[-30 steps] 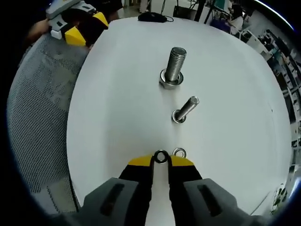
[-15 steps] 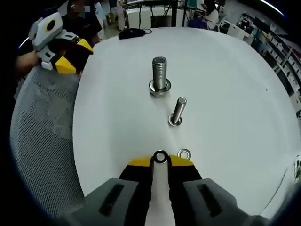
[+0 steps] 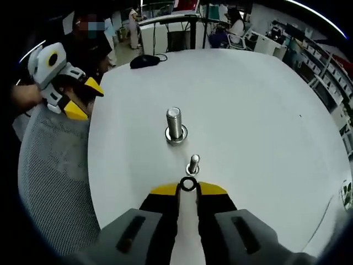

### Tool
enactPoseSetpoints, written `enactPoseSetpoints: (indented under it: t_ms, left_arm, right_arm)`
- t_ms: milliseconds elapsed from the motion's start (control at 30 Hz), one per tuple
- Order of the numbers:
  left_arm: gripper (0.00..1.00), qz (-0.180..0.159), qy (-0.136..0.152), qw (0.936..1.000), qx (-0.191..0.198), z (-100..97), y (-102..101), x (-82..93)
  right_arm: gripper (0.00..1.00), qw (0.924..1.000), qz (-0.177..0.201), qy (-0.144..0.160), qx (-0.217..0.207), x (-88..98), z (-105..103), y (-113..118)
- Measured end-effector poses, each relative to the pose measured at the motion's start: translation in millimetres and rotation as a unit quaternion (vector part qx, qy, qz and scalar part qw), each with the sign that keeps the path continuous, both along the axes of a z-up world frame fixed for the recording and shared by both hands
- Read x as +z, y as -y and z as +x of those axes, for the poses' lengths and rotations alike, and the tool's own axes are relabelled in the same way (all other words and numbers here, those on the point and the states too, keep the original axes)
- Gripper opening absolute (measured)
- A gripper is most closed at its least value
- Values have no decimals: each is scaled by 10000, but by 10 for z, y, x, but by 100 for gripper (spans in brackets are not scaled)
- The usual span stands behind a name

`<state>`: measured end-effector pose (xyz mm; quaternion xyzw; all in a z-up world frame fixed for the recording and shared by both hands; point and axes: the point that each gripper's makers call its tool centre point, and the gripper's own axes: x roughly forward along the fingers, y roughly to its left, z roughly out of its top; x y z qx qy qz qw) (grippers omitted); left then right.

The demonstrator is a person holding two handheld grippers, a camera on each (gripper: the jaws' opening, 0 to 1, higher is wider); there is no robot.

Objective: Place the washer onto the threaded stud by aligning its center hole with the stud, sliding it down to the base, and recovering from edge contact or off-axis alignment until the washer reaches the visible bottom stop.

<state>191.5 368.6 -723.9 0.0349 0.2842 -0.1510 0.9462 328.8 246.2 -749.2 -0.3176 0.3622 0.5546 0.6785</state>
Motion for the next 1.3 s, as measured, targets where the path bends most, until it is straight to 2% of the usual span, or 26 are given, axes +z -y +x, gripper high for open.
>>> enactPoseSetpoints:
  t_ms: [167,267,367,500,967,1033,1133,1233,1300]
  left_arm:
    - [28,-3,-1,10000,4,-1,-3,-1]
    - [28,-5,2,10000,10,2,-5,-1]
    - [28,-15,10,10000,11,3,-4,3]
    - [28,-14,12,10000,11,2,-2,6]
    - [28,-26,24,10000,25,3,-8,9]
    - [28,-20,26,10000,23,3,-6,9]
    - [28,-27,34,10000,32,3,-7,15]
    - [28,-22,30,10000,23,1,-4,13]
    - [28,-24,27,10000,19,-1,-1,12]
  right_arm:
    - [14,9998,29,206,50,77,47,-47]
    - [14,9998,99,173,73,120,35,-96]
    - [14,9992,37,330,206,144,53,-130]
    - [14,9989,7,361,301,166,65,-171]
    - [14,9970,-337,384,585,82,81,-217]
    - [14,9943,-528,462,806,58,86,-203]
    - [14,9939,-580,431,832,44,99,-218]
    - [14,9874,-862,559,1202,-20,95,-209]
    - [14,9871,-907,521,1212,-63,90,-220]
